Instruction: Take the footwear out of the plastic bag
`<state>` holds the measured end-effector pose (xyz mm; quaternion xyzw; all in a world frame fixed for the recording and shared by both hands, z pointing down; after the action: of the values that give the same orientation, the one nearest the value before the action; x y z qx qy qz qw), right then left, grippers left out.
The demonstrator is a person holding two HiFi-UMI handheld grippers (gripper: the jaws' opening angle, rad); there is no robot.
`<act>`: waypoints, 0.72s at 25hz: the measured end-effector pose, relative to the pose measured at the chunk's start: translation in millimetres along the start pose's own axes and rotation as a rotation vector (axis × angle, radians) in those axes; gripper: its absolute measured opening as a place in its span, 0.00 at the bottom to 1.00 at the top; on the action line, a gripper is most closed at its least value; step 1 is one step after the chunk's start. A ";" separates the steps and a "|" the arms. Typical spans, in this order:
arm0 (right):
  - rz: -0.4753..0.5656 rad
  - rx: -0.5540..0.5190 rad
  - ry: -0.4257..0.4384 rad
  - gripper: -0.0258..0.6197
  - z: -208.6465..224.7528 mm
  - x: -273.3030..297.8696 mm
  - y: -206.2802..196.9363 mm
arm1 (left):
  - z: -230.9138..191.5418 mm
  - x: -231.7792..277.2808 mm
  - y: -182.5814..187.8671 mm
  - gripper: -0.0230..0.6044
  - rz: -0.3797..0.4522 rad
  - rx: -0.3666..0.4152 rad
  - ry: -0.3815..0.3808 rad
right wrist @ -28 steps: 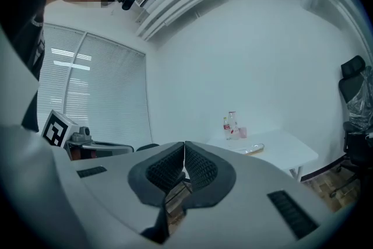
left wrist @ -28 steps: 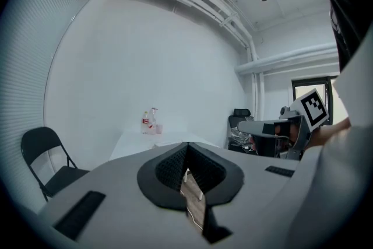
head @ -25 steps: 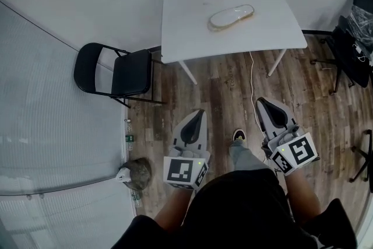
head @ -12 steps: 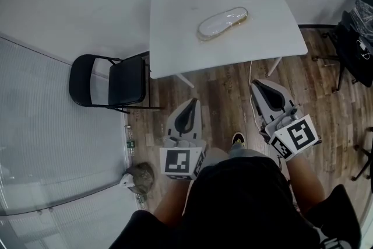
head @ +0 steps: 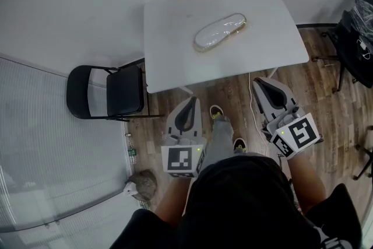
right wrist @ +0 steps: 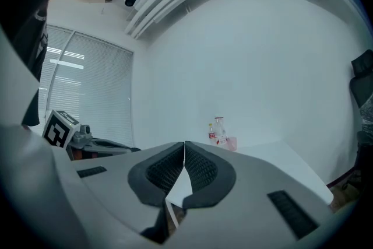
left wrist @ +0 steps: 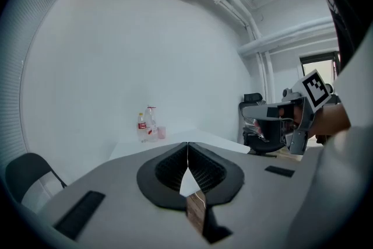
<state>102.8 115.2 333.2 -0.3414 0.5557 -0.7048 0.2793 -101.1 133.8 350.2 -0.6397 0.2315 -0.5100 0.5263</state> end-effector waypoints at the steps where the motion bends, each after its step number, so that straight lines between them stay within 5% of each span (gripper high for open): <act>1: -0.004 -0.003 -0.004 0.07 5.0 8.1 0.6 | -4.9 10.5 3.0 0.07 -0.001 0.008 -0.001; 12: -0.094 -0.019 -0.025 0.07 66.5 126.0 15.5 | -75.2 147.8 43.2 0.07 -0.057 0.022 -0.074; 18: -0.120 -0.010 -0.060 0.07 92.7 173.0 22.6 | -93.4 217.2 45.8 0.07 -0.152 0.083 -0.188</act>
<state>70.8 -78.6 354.6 -0.3964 0.5292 -0.7068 0.2515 -92.9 -103.5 390.4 -0.6781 0.1109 -0.4953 0.5316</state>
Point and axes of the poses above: the fingertips, and each gripper's own axes: x forward along the fingers, z to its right, y out of its top, the point moved 5 cm from there along -x, backward along the fingers, and after that the axes turned 10 degrees about -z, right-handed, at the moved point
